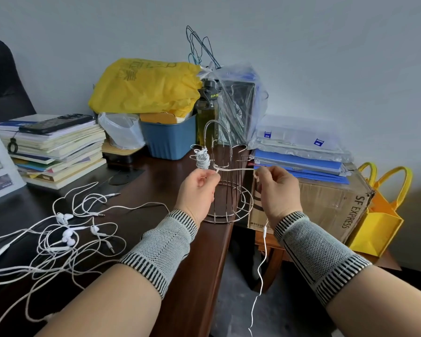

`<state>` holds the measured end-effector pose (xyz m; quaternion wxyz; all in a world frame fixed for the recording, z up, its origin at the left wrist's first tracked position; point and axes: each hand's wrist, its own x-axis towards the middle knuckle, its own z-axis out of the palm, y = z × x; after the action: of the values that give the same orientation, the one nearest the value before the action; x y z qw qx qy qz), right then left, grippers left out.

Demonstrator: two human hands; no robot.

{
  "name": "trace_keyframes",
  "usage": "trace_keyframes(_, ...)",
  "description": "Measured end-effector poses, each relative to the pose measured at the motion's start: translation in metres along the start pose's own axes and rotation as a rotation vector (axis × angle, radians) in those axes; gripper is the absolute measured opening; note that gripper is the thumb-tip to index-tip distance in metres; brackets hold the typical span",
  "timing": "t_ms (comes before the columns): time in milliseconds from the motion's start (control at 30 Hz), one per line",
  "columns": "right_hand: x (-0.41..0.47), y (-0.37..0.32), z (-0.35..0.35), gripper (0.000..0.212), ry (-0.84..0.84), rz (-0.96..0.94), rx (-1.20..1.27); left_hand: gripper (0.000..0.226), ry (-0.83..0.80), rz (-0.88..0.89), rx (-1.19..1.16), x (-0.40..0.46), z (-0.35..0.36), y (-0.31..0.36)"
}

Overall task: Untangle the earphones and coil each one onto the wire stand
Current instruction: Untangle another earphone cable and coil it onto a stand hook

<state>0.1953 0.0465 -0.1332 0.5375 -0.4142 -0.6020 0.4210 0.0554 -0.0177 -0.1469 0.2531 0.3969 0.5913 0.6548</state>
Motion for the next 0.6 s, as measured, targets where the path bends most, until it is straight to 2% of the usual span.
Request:
trace_keyframes(133, 0.007, -0.007, -0.001, 0.024, 0.044, 0.013, 0.001, 0.022, 0.060, 0.026, 0.005, 0.002, 0.003, -0.004)
trace_keyframes(300, 0.016, -0.018, 0.002, 0.023, 0.043, 0.004, -0.013, 0.029, -0.032, 0.031, 0.080, 0.006, 0.008, -0.006)
trace_keyframes(433, 0.024, -0.032, 0.007, 0.025, 0.005, -0.094, -0.116, 0.021, 0.006, 0.013, 0.048, 0.006, 0.015, -0.003)
trace_keyframes(600, 0.025, -0.050, 0.015, 0.021, -0.172, -0.340, -0.373, 0.021, 0.085, -0.017, 0.005, 0.000, 0.023, -0.001)
